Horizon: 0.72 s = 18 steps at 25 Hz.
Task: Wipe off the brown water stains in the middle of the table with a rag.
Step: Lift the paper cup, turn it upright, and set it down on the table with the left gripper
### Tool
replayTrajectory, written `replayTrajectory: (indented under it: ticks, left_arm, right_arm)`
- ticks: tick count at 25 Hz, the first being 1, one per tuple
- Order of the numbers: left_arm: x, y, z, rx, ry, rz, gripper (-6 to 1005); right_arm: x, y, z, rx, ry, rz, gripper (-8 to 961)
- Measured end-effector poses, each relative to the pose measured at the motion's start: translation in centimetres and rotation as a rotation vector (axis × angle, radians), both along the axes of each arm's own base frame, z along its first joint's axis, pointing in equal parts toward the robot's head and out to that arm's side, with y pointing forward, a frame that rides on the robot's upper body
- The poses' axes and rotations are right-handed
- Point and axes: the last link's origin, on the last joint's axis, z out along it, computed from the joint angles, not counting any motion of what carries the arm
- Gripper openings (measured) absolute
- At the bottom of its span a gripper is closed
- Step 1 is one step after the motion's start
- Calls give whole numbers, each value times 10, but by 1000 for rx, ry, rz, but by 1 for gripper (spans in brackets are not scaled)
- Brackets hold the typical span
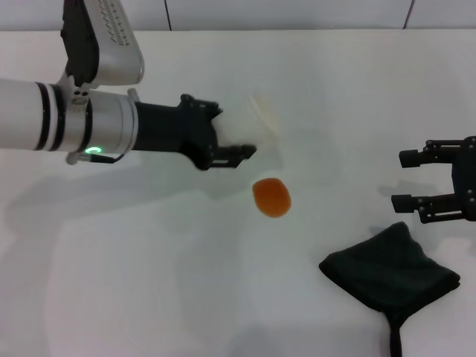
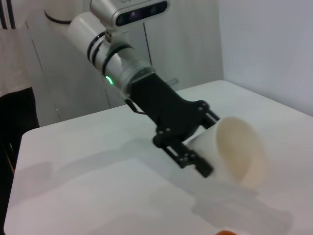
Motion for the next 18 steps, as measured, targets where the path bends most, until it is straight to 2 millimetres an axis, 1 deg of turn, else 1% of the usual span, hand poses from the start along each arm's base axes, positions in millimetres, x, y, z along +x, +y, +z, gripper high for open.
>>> replayTrajectory:
  ticks: [1,5,9,13,14,18]
  left_arm:
    - [0,2,-3,19,-35,0,605]
    - [-6,8,-10,87,-111,1,639]
    - [-13,12,-12,168,-185,-7,672]
    - [-18,11,-14,202,-204,-9,669]
    - [-24,9,-18,230,-211,-7,668]
    - [-33,4,-24,266,-243,6,667]
  right_arm:
    - [0,0,0,-1,0,1,780]
    - [-2,1,-2,-3,2,5,780]
    - [-3,2,-2,-3,1,8,779]
    - [-3,4,-4,2,-6,8,780]
    - [-3,4,-4,3,-7,9,780]
    - [-3,5,-5,4,-9,8,780]
